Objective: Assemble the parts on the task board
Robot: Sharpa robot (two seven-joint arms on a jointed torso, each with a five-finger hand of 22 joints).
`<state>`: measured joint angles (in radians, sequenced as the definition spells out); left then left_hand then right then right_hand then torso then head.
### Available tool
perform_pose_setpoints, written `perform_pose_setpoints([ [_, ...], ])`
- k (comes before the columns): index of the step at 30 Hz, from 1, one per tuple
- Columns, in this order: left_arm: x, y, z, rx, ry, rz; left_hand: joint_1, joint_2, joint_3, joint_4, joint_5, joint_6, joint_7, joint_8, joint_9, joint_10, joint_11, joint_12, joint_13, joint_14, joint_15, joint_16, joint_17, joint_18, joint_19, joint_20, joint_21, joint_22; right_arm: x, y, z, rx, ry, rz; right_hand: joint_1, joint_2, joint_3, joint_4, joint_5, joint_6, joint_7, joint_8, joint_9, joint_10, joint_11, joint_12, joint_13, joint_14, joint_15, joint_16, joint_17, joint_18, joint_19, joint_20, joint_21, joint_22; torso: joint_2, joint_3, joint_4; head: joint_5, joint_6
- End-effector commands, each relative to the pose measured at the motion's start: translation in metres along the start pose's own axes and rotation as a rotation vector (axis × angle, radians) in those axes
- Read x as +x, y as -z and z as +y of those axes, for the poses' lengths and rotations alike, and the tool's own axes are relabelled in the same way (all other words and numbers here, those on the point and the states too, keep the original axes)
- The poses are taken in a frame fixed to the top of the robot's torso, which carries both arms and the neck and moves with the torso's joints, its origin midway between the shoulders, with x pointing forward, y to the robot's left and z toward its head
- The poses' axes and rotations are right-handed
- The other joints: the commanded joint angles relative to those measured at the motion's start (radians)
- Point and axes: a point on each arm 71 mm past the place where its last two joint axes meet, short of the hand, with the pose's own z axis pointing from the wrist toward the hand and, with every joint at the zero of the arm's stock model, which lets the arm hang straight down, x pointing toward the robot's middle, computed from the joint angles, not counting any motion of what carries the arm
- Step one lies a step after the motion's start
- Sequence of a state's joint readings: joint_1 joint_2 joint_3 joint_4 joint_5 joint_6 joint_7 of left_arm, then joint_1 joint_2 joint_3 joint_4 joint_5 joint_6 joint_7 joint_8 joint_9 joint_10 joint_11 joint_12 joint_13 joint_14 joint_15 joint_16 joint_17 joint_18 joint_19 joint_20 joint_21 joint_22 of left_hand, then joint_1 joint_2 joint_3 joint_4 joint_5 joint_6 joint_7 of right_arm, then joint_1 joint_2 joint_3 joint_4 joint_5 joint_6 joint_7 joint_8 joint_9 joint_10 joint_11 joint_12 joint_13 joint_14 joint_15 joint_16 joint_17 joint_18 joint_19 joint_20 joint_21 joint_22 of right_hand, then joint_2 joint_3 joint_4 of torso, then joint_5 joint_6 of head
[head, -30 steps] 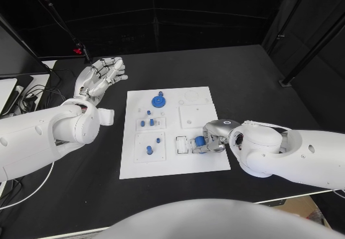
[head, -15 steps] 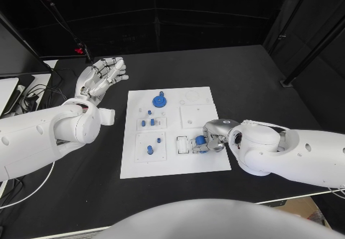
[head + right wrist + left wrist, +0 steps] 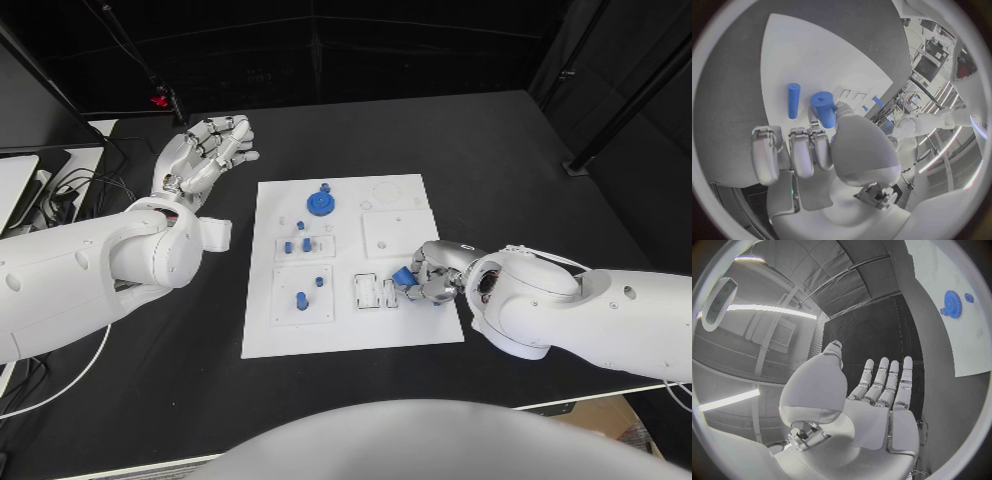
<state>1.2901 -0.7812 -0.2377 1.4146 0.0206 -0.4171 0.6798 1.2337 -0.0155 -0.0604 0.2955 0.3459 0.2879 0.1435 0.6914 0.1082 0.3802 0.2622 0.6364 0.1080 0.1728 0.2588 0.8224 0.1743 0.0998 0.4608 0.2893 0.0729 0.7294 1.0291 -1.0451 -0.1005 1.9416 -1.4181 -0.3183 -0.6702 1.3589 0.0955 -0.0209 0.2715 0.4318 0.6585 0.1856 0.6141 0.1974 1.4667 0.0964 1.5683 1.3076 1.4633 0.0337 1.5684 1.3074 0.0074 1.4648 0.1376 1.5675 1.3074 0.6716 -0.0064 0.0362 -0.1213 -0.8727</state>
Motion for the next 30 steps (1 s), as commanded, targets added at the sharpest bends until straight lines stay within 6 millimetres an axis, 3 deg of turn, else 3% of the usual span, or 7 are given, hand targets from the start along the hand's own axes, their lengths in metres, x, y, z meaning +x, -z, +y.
perform_pose_setpoints([
  [1,0.000,0.000,-0.007,0.098,0.007,0.006,0.000,0.008,-0.001,-0.003,0.006,-0.006,0.153,0.006,-0.001,-0.001,0.000,0.003,-0.001,-0.009,0.000,0.006,-0.001,-0.010,-0.002,0.000,0.007,-0.001,0.005,0.003,-0.009,0.045,-0.264,0.015,0.056,0.020,0.019,-0.007,0.007,0.037,-0.020,-0.011,-0.066,0.104,0.001,0.003,0.263,0.108,-0.005,0.002,0.263,-0.007,0.106,-0.002,0.003,0.263,0.000,0.0003,-0.0013,0.001,0.000],
  [9,-0.001,0.001,-0.007,0.094,0.007,0.005,0.000,0.008,-0.001,-0.003,0.006,-0.006,0.153,0.006,-0.001,-0.001,0.000,0.003,-0.001,-0.009,0.000,0.006,-0.001,-0.010,-0.002,0.000,0.007,-0.001,-0.001,0.011,-0.018,0.064,-0.522,-0.033,0.087,0.010,0.042,-0.009,0.022,0.072,-0.020,-0.027,-0.076,0.104,0.002,0.003,0.263,0.108,-0.006,0.002,0.263,-0.007,0.105,-0.002,0.003,0.263,-0.001,-0.0008,-0.0002,0.001,0.000],
  [14,-0.002,0.001,-0.006,0.092,0.005,0.003,0.000,0.008,-0.001,-0.003,0.006,-0.006,0.153,0.006,-0.001,-0.001,0.000,0.003,-0.001,-0.009,0.000,0.006,-0.001,-0.010,-0.002,0.000,0.007,-0.001,-0.004,0.019,-0.019,0.050,-0.613,-0.054,0.082,0.001,0.043,0.006,0.028,0.091,-0.022,-0.040,-0.082,0.104,0.001,0.003,0.263,0.108,-0.008,0.002,0.263,-0.006,0.102,-0.003,-0.001,0.261,-0.001,-0.0010,0.0002,0.003,0.000],
  [18,0.000,0.000,-0.006,0.092,0.006,0.006,0.002,0.010,-0.001,-0.003,0.007,-0.007,0.153,0.006,-0.002,-0.002,0.000,0.005,-0.002,-0.009,0.000,0.008,-0.003,-0.011,-0.003,0.000,0.007,-0.001,-0.006,0.026,-0.017,0.016,-0.660,-0.054,0.073,-0.003,0.039,0.016,0.025,0.113,-0.027,-0.049,-0.087,0.104,-0.003,0.003,0.263,0.108,-0.010,0.002,0.263,-0.003,0.096,-0.005,-0.008,0.258,-0.002,-0.0011,0.0063,-0.004,0.000],
  [21,0.001,-0.001,-0.005,0.093,0.007,0.008,0.002,0.010,-0.001,-0.003,0.007,-0.007,0.153,0.006,-0.002,-0.002,0.000,0.005,-0.002,-0.009,0.000,0.008,-0.003,-0.011,-0.003,0.000,0.007,-0.001,-0.007,0.028,-0.012,-0.023,-0.666,-0.048,0.060,-0.006,0.031,0.019,0.014,0.129,-0.030,-0.055,-0.090,0.104,-0.006,0.003,0.263,0.108,-0.013,0.002,0.263,-0.002,0.094,-0.007,-0.010,0.257,-0.001,-0.0015,0.0041,0.000,0.000],
  [29,0.003,-0.002,-0.005,0.092,0.007,0.010,0.003,0.012,-0.001,-0.003,0.009,-0.007,0.153,0.007,-0.003,-0.002,0.000,0.006,-0.003,-0.010,0.000,0.009,-0.004,-0.011,-0.003,0.000,0.007,-0.001,-0.003,0.024,0.003,-0.083,-0.562,-0.011,0.016,-0.015,-0.009,0.020,-0.064,0.165,-0.037,-0.072,-0.097,0.104,-0.013,0.003,0.263,0.108,-0.019,0.002,0.263,0.000,0.087,-0.013,-0.018,0.253,-0.001,-0.0008,0.0038,0.014,0.000],
  [30,0.002,-0.002,-0.005,0.092,0.006,0.009,0.003,0.012,-0.001,-0.003,0.009,-0.007,0.153,0.007,-0.003,-0.002,0.000,0.006,-0.003,-0.010,0.000,0.009,-0.004,-0.011,-0.003,0.000,0.007,-0.001,-0.002,0.022,0.004,-0.078,-0.545,-0.001,-0.024,-0.004,-0.027,0.017,-0.115,0.168,-0.034,-0.078,-0.099,0.104,-0.012,0.003,0.263,0.108,-0.018,0.002,0.263,0.001,0.085,-0.014,-0.021,0.252,-0.001,-0.0006,0.0030,0.017,0.000],
])
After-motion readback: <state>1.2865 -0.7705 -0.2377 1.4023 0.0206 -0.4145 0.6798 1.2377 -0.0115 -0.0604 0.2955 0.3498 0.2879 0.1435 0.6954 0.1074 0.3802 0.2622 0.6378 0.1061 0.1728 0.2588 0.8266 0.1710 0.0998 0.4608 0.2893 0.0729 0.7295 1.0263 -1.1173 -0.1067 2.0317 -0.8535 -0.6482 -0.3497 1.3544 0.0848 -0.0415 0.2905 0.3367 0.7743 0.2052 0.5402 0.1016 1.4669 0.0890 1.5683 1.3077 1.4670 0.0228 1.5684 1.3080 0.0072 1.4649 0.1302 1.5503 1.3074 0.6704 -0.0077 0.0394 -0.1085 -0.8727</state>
